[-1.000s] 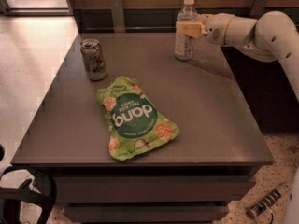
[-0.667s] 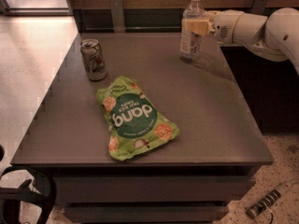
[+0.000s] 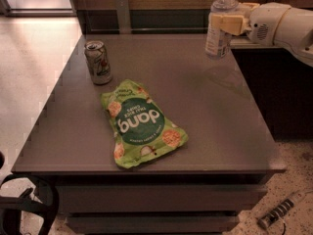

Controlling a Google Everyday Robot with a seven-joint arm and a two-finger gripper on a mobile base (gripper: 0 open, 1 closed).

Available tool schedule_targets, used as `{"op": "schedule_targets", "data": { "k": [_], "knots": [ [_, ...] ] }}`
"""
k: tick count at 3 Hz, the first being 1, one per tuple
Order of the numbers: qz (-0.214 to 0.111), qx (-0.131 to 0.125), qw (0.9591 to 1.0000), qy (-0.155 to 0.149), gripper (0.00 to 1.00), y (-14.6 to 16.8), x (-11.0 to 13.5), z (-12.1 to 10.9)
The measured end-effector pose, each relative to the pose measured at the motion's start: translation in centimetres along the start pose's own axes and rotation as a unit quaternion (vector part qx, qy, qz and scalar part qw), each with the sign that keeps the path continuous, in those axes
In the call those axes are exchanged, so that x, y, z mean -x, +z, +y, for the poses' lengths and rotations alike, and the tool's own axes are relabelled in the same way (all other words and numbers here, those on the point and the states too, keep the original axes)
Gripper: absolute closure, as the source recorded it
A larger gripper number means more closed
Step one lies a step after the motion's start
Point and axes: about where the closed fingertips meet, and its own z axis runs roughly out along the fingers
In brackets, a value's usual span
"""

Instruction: Move blue plastic bottle near green rice chip bag

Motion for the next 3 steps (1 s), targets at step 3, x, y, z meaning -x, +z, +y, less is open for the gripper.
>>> {"op": "schedule_targets", "data": {
  "k": [3],
  "knots": [
    [0.033, 0.026, 0.999, 0.016, 1.0, -8.1, -0.3, 12.1]
  ]
}}
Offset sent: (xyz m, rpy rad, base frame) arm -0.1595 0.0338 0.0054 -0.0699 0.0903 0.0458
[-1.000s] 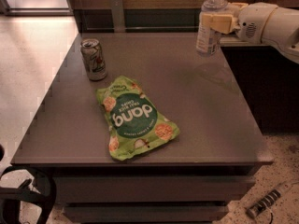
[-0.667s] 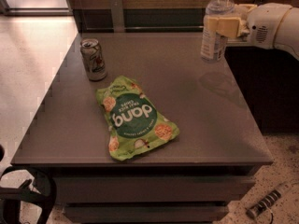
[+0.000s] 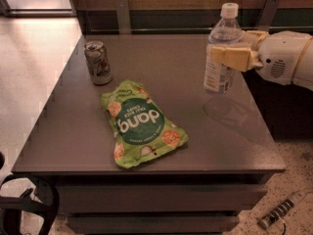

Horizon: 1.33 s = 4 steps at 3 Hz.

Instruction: Move blue plastic bottle near green rice chip bag

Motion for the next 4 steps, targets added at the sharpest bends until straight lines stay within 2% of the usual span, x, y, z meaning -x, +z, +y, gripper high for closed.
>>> {"op": "schedule_targets", "data": {
  "k": [1, 2, 3, 4],
  "knots": [
    [-0.008, 0.015, 0.9998, 0.006, 1.0, -1.2, -2.2, 2.4],
    [-0.014, 0.02, 0.9996, 0.014, 1.0, -1.9, -4.3, 3.0],
    [-0.011, 0.013, 0.9995, 0.026, 1.0, -2.5, -6.6, 2.5],
    [-0.009, 0.009, 0.9994, 0.033, 1.0, -2.8, -7.6, 2.0]
  ]
}}
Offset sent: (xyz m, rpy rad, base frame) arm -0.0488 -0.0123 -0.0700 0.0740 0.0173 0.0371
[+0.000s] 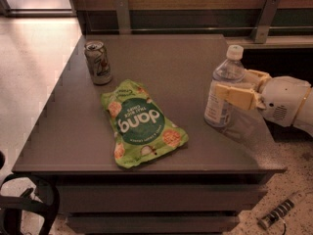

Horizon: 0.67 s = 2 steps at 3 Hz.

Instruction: Move blue plastic bottle near green rice chip bag

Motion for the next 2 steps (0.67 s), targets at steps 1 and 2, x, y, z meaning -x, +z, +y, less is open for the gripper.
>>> {"op": "schedule_targets", "data": {
  "k": [1, 2],
  "knots": [
    [0.0, 0.002, 1.0, -0.001, 0.82, 0.2, 0.15, 0.2],
    [0.0, 0.004, 1.0, -0.002, 0.59, 0.35, 0.23, 0.35]
  ]
}}
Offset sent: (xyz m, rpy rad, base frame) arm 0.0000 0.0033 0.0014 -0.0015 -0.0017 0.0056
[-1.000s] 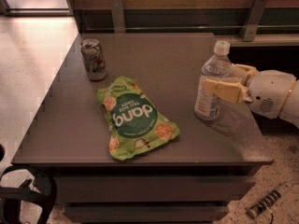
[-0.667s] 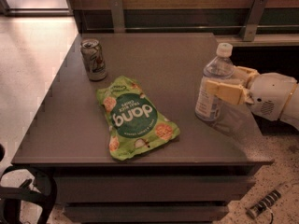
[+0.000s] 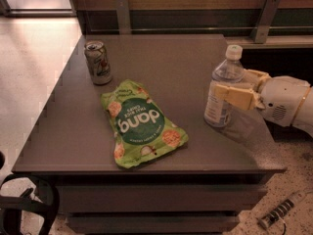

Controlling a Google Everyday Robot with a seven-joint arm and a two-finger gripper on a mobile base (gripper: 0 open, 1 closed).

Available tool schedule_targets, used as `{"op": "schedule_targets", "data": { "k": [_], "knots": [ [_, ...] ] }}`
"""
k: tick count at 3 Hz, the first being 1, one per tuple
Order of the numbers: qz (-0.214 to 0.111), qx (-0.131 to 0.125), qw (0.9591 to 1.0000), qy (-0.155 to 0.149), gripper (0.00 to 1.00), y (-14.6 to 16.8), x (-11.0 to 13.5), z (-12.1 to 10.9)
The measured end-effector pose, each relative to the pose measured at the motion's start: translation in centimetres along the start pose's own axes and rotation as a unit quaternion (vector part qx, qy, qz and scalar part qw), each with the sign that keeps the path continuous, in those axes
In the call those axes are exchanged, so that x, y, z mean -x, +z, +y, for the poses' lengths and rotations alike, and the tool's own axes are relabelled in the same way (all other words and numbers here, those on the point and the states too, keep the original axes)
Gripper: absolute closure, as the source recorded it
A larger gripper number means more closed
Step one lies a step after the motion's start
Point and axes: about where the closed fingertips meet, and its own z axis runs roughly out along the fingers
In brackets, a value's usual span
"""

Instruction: Move blue plastic bottle near green rice chip bag

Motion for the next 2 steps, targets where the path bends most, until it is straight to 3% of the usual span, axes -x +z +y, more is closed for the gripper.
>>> {"op": "schedule_targets", "data": {
  "k": [1, 2],
  "knots": [
    [0.0, 0.003, 1.0, -0.001, 0.28, 0.23, 0.1, 0.21],
    [0.0, 0.004, 1.0, -0.002, 0.05, 0.37, 0.18, 0.35]
  ]
}}
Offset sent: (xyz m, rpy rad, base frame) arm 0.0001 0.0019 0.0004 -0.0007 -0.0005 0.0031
